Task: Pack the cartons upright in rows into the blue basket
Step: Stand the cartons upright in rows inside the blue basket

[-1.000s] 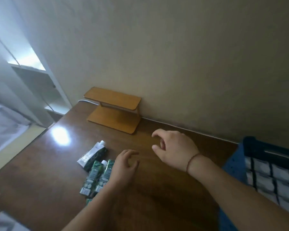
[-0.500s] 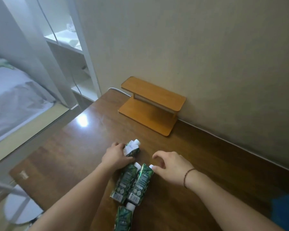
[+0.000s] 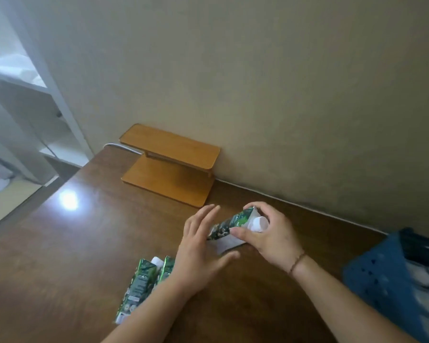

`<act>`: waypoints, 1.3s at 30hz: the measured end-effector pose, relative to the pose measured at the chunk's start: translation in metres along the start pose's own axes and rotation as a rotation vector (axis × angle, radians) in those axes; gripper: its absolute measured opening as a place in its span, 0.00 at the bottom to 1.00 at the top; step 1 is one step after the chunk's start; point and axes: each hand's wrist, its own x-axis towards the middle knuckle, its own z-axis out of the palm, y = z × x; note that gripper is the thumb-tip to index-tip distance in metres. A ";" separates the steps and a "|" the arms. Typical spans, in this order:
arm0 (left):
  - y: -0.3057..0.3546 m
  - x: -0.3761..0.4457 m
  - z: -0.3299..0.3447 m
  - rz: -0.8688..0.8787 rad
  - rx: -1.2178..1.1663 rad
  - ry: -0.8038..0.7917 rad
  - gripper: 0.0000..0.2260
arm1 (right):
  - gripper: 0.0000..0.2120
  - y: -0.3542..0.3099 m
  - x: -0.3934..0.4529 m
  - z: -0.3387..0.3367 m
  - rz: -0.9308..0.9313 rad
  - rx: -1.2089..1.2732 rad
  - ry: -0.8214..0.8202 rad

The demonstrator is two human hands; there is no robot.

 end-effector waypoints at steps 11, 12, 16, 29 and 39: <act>0.112 -0.016 0.132 -0.223 -0.374 -0.587 0.30 | 0.22 0.093 -0.186 -0.238 0.058 -0.070 0.767; 0.130 -0.016 0.145 -0.225 -0.428 -0.618 0.29 | 0.22 0.104 -0.198 -0.254 0.098 -0.132 0.790; 0.184 -0.021 0.195 -0.281 -0.645 -0.665 0.35 | 0.25 0.150 -0.222 -0.301 0.171 -0.469 0.721; 0.200 -0.036 0.236 -0.339 -0.771 -0.419 0.33 | 0.36 0.253 -0.150 -0.264 0.435 -0.644 0.237; 0.198 -0.039 0.233 -0.321 -0.770 -0.414 0.32 | 0.44 0.259 -0.142 -0.256 0.539 -0.592 0.156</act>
